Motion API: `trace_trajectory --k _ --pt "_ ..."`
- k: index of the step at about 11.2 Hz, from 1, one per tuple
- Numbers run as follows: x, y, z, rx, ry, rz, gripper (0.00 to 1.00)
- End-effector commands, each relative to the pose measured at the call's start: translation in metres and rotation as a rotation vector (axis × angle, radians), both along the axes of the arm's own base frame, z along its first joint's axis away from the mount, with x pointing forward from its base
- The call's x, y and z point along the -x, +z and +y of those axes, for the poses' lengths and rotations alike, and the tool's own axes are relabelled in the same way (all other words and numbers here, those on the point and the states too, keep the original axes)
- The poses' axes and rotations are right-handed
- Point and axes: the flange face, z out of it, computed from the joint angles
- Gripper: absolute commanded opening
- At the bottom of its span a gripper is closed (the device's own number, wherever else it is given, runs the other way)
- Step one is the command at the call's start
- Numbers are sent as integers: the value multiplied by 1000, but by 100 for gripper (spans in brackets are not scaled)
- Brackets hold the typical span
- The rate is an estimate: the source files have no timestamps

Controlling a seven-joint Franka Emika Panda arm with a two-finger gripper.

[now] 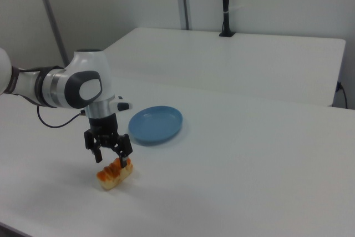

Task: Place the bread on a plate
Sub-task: 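Lower the open gripper over the bread roll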

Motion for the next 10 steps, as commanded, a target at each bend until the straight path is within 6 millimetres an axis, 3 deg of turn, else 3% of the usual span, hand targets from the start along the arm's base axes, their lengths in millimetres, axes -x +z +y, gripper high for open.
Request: trace_trajectory --k 1,3,4,5,6,7,8,10 --pt "6 -28 6 46 -25 -27 100" --pt "2 -56 21 79 -36 -31 100" --pt "2 -60 21 90 -28 -25 90" --pt "2 -60 18 90 -30 -26 68" --pt "1 -55 15 87 -28 -33 48" --pt "-1 -50 14 86 -22 -37 37" --pt "-12 -37 13 85 -15 -61 29" --pt "-42 4 5 73 -23 -142 27"
